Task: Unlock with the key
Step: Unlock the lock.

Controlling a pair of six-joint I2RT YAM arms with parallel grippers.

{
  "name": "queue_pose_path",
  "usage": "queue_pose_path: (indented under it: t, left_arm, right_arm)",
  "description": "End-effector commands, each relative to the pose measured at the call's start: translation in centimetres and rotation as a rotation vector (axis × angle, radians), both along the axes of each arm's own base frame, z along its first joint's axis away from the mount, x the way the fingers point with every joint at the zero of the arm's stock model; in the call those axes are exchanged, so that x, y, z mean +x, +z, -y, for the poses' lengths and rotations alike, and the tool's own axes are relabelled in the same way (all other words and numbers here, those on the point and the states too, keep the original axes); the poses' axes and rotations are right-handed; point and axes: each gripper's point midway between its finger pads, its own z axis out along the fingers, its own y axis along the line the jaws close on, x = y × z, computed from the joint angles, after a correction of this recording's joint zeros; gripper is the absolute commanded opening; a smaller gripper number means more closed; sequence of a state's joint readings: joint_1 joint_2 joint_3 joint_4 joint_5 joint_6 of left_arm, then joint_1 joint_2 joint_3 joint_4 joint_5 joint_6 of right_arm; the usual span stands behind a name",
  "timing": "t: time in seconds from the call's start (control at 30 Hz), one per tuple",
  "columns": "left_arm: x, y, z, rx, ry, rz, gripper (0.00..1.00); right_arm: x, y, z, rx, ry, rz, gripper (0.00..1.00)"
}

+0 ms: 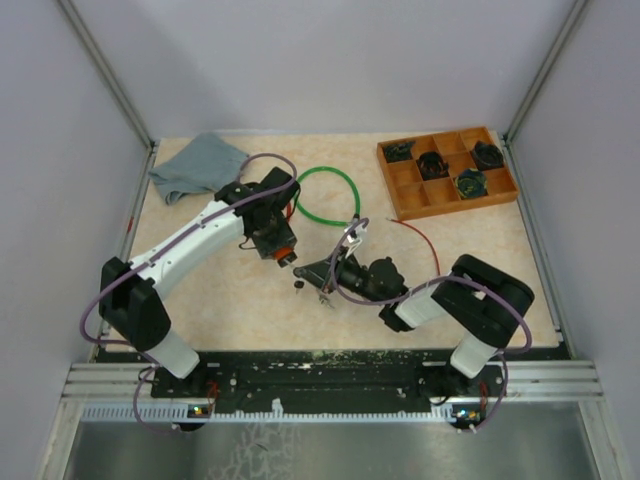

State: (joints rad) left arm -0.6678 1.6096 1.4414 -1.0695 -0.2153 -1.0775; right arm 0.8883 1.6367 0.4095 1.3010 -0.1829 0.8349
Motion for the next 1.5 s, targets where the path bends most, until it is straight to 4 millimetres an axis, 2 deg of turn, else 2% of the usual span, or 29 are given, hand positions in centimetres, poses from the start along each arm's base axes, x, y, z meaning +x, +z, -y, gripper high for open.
queue_pose_path:
  t: [0.0, 0.47, 0.57, 0.6, 0.83, 1.47]
  left_arm:
    - [0.7, 1.7, 0.5, -0.03, 0.013, 0.054, 0.0]
    - [1.3, 2.1, 0.0, -0.005, 0.038, 0.081, 0.0]
    - [1.2, 2.0, 0.1, -0.011, 0.034, 0.074, 0.0]
    - [1.1, 1.9, 0.2, -0.014, 0.032, 0.071, 0.0]
    - [1.0, 1.9, 0.3, -0.022, 0.027, 0.069, 0.0]
    - [0.3, 1.5, 1.3, -0.068, -0.005, 0.056, 0.0]
  right_arm:
    - [-0.3, 1.4, -1.0, 0.065, 0.035, 0.021, 0.0]
    - [-0.5, 0.9, -0.4, 0.05, 0.024, 0.014, 0.0]
    - [-0.3, 0.2, 0.0, 0.032, 0.001, 0.003, 0.0]
    - [-0.2, 1.3, 0.3, 0.053, -0.012, 0.019, 0.0]
    - [0.1, 1.5, 0.7, 0.058, -0.042, 0.02, 0.0]
    - [0.8, 2.2, 0.3, 0.09, -0.06, 0.016, 0.0]
